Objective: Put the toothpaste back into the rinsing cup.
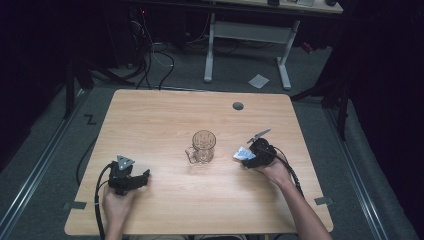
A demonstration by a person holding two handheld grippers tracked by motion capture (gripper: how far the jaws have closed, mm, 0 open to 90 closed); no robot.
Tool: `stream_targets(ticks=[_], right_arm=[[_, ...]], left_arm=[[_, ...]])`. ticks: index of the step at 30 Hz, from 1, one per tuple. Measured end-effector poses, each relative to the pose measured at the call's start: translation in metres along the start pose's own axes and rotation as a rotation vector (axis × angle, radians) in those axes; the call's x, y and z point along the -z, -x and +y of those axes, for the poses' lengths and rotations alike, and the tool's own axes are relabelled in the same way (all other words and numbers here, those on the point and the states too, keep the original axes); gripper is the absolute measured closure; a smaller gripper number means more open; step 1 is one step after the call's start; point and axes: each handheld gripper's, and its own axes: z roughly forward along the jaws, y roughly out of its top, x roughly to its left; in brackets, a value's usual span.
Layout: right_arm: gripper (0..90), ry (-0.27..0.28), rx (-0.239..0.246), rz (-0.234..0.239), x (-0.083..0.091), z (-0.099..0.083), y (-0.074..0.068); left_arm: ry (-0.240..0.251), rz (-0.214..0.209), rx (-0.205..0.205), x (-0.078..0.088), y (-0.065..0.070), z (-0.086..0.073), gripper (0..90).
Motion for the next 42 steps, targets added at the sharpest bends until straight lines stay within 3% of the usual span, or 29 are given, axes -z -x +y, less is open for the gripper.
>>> stream_targets(ticks=[6, 11, 15, 18, 23, 30, 31, 42], right_arm=[[51.5, -0.003, -0.001, 0.008, 0.002, 0.0, 0.001], [61.2, -0.047, 0.025, 0.003, 0.005, 0.006, -0.001], [65.2, -0.091, 0.043, -0.006, 0.007, 0.012, -0.003], [66.3, -0.086, 0.047, -0.003, 0.009, 0.011, -0.004], [66.5, -0.022, 0.001, 0.041, 0.015, 0.002, -0.002], [66.6, 0.055, -0.034, 0.037, 0.03, 0.0, 0.0], [66.7, 0.095, -0.05, 0.052, 0.035, -0.001, 0.0], [66.5, 0.22, -0.047, 0.084, 0.054, 0.004, -0.01]], left_arm=[[0.0, 0.0, 0.002, 0.0, 0.0, 0.0, 22.1], [0.0, 0.005, 0.005, 0.0, 0.0, 0.0, 22.1], [-0.001, 0.003, 0.005, 0.0, 0.0, 0.0, 22.1], [-0.001, 0.003, 0.005, 0.0, 0.0, 0.0, 22.0], [0.001, 0.008, 0.008, 0.0, 0.0, 0.0, 22.1], [-0.002, 0.008, 0.007, 0.0, 0.0, 0.0, 22.1], [0.0, 0.01, 0.007, 0.0, 0.0, 0.0, 22.0], [-0.001, 0.006, 0.006, 0.0, 0.0, 0.0, 21.9]])
